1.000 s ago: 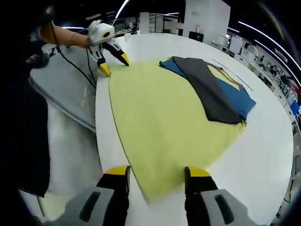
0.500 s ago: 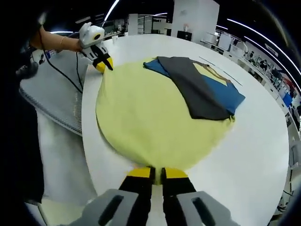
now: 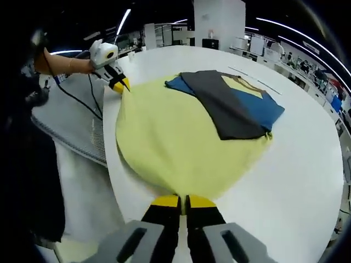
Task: Fold the garment on the visible template until the final outline fits inside the template.
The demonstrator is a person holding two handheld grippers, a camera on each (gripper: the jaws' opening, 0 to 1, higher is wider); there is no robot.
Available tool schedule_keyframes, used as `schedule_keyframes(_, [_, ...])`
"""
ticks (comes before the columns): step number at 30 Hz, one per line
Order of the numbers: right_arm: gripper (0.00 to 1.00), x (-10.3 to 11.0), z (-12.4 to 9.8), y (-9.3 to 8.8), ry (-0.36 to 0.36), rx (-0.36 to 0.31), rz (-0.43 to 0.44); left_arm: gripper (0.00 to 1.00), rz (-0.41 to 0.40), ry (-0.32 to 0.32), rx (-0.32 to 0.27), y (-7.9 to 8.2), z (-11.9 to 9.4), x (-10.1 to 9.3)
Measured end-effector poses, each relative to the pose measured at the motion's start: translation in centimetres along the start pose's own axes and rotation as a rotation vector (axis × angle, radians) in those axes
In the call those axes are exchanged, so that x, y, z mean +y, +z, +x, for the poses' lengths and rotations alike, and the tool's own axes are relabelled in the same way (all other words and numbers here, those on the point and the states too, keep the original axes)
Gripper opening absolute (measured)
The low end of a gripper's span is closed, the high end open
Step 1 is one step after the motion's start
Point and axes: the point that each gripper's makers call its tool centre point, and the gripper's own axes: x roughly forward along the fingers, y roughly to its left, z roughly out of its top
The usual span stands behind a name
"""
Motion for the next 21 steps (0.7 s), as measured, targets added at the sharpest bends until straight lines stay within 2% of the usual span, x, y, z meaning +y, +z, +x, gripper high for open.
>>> schedule_keyframes(6, [0.0,0.9,-0.6,-0.5,0.011,-0.002,0.03,0.0,-0.018,-0.016,-0.008,0.1,-1.0,-1.4])
schedule_keyframes(14, [0.0,2.7,-1.7,-1.2,0.048,-0.003,0.067,0.0,-0.036,-0.055,0.022,-1.0,-2.0,-3.4])
schedule_keyframes(21, [0.0,3.9,-2.7,-1.4,0.07,-0.001,0.081,0.0,-0.059,-0.089,0.026,-1.3,-3.2,-4.8])
